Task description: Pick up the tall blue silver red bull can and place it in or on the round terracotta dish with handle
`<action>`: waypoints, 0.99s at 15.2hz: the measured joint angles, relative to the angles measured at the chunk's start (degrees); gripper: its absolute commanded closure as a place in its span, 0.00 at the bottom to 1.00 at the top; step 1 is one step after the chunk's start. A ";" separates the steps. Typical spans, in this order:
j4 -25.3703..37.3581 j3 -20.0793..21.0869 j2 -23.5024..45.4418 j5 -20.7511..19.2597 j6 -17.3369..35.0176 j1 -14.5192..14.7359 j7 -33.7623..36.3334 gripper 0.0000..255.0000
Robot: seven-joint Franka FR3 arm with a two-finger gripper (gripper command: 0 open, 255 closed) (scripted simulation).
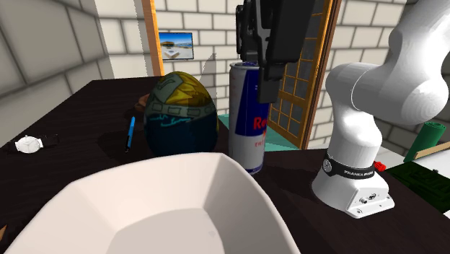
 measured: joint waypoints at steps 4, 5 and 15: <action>3.20 -0.38 0.22 -0.35 -2.98 -0.17 0.14 1.00; 4.01 -0.52 0.29 -0.46 -3.73 -0.23 0.11 1.00; 12.84 -1.16 1.96 -1.25 -10.90 -0.69 0.65 1.00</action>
